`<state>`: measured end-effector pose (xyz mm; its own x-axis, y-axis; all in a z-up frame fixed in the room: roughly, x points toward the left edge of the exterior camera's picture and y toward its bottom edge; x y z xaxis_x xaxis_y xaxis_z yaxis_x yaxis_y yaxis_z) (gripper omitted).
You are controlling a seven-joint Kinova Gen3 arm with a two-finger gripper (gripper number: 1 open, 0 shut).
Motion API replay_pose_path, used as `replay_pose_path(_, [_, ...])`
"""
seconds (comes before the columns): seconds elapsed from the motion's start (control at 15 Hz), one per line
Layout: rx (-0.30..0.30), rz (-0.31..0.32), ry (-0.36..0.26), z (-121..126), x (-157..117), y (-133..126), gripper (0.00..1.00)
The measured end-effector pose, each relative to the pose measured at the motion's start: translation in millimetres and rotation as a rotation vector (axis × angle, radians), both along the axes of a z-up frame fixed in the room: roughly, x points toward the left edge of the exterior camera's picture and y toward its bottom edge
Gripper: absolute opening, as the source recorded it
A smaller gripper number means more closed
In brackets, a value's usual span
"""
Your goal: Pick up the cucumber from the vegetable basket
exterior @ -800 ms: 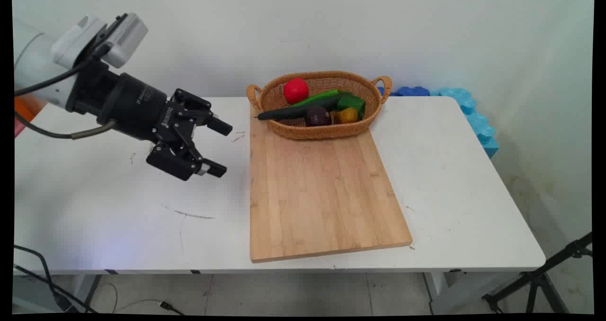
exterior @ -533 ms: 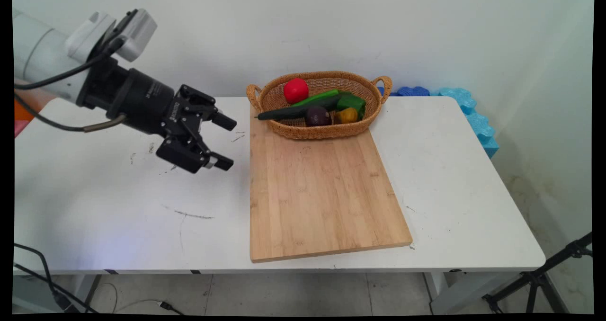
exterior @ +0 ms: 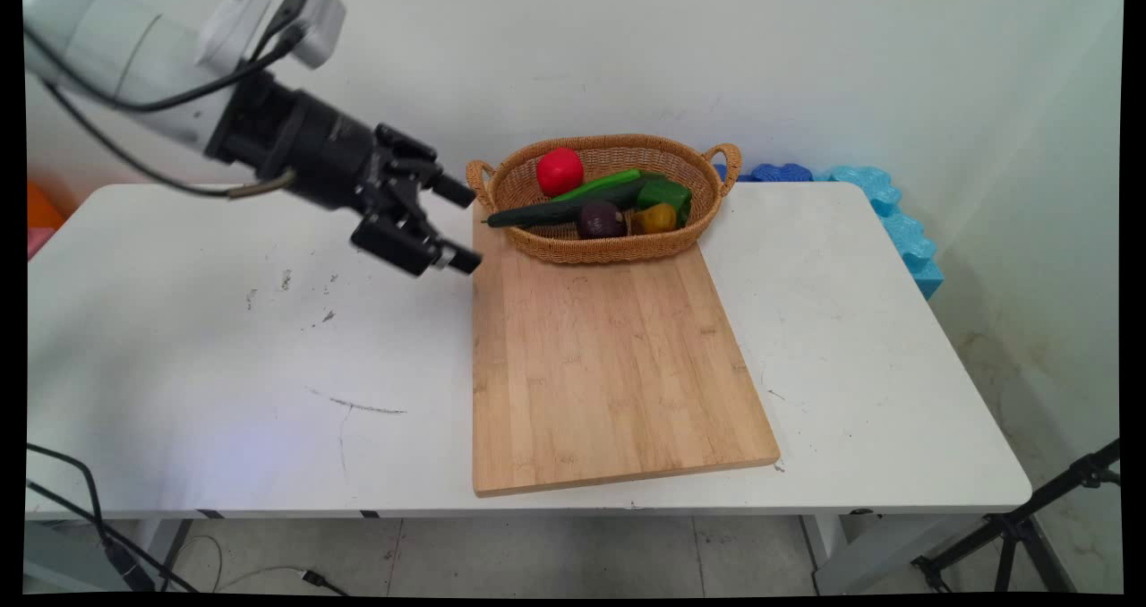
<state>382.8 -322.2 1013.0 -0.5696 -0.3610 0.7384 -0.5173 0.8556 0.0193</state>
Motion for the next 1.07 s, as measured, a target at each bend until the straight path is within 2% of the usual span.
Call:
replay_pose_path(0.47, [-0.029, 0.124, -0.044, 15, -17, -82, 1.00])
replay_pose_path(0.8, [-0.027, 0.212, -0.094, 6, -26, -131, 1.00])
replay_pose_path(1.07, [-0.023, 0.288, -0.156, -8, -34, -174, 1.00])
